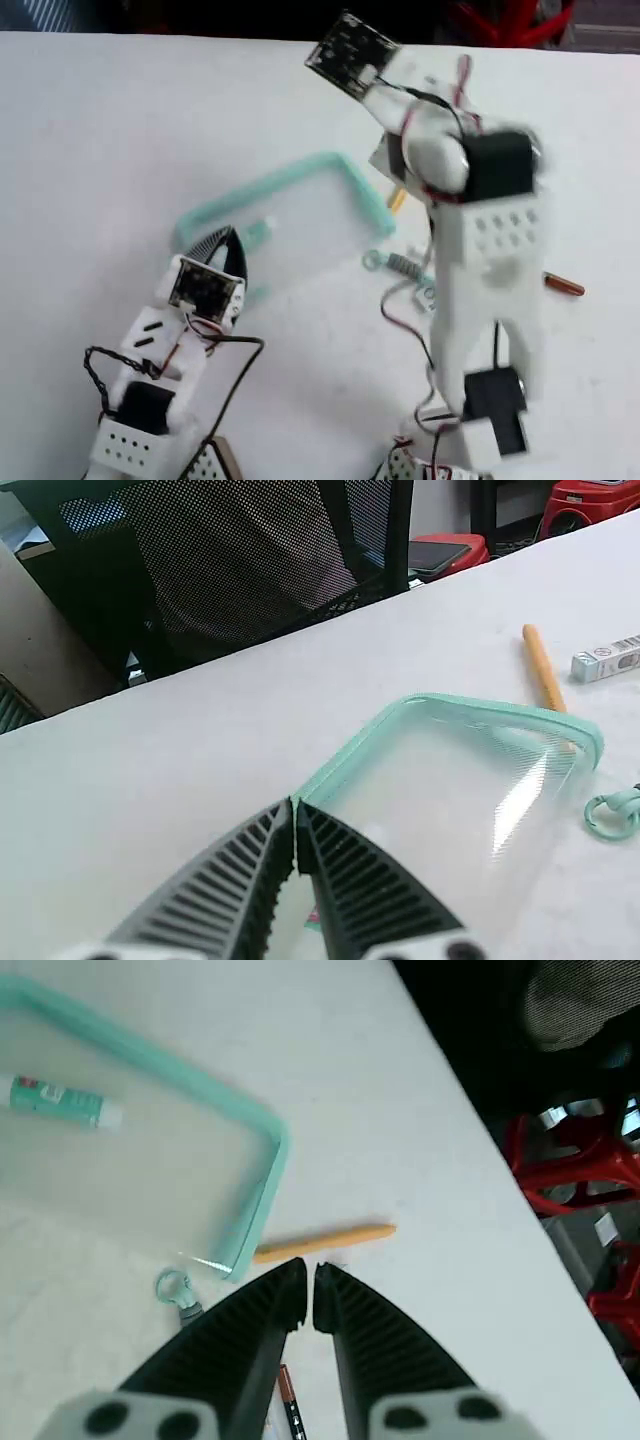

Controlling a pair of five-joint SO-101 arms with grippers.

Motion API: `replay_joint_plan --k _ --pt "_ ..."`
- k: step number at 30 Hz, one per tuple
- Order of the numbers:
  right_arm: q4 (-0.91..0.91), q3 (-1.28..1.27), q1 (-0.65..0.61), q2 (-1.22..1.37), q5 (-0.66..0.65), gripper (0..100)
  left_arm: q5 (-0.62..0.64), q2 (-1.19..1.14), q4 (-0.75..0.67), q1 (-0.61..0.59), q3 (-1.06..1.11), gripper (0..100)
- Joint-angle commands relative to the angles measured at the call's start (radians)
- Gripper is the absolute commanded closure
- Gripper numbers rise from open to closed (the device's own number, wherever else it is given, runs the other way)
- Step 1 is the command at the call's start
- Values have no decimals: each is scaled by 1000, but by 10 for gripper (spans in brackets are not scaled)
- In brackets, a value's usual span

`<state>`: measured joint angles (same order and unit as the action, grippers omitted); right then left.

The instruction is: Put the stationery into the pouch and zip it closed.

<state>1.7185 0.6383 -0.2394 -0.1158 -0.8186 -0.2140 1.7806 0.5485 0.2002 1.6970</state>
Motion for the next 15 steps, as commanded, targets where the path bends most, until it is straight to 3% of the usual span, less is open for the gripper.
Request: replay_joint_plan --k 1,5,9,15 --pt "1 -58 8 -53 -3 980 -9 1 -5 2 -3 973" --pt "-48 -313 45 30 11 980 -9 1 -5 -7 -3 973" --pt "-291 -559 79 163 123 975 -9 1 -5 -7 -2 973" --pt "-483 -608 79 318 147 752 -11 1 0 1 -2 973"
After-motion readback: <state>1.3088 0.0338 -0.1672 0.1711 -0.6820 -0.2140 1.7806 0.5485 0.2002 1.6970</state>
